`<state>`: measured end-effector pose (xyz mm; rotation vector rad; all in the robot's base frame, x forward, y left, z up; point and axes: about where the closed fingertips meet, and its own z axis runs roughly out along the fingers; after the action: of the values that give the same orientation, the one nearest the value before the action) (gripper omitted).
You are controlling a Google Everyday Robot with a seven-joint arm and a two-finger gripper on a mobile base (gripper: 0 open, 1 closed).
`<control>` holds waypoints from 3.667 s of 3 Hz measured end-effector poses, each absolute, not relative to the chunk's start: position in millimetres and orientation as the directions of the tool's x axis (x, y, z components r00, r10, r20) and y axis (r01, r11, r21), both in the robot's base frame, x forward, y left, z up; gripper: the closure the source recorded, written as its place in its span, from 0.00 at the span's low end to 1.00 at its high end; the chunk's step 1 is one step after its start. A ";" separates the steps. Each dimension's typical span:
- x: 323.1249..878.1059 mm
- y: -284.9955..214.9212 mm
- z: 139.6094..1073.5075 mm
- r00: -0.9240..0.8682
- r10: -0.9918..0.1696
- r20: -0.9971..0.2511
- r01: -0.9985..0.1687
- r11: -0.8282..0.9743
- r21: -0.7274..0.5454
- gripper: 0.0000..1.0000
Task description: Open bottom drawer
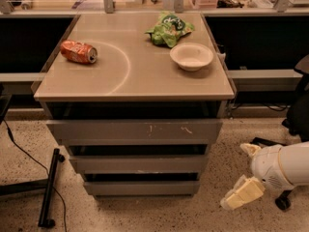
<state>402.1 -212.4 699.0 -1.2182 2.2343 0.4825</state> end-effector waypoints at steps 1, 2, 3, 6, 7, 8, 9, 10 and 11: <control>384.3 -225.6 635.5 -0.575 -0.552 -0.603 -0.773 0.609 0.180 0.00; 384.5 -228.1 554.6 -0.657 -0.455 -0.600 -0.712 0.637 0.297 0.00; 399.1 -216.8 492.3 -0.688 -0.399 -0.607 -0.690 0.619 0.375 0.00; 401.2 -205.3 433.1 -0.719 -0.391 -0.575 -0.675 0.592 0.441 0.00; 399.7 -173.3 403.8 -0.666 -0.446 -0.598 -0.731 0.549 0.405 0.00; 411.9 -140.5 380.2 -0.556 -0.494 -0.668 -0.816 0.476 0.328 0.00; 430.8 -108.0 366.9 -0.457 -0.523 -0.719 -0.876 0.407 0.260 0.00; 430.6 -106.1 365.6 -0.451 -0.525 -0.722 -0.879 0.401 0.257 0.00; 428.5 -104.6 350.7 -0.501 -0.487 -0.715 -0.847 0.447 0.289 0.00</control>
Offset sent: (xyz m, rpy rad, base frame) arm -0.0151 -0.0204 -0.2576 0.2927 0.3028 -0.2599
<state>428.5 -104.6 350.7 -1.1138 2.1572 0.8673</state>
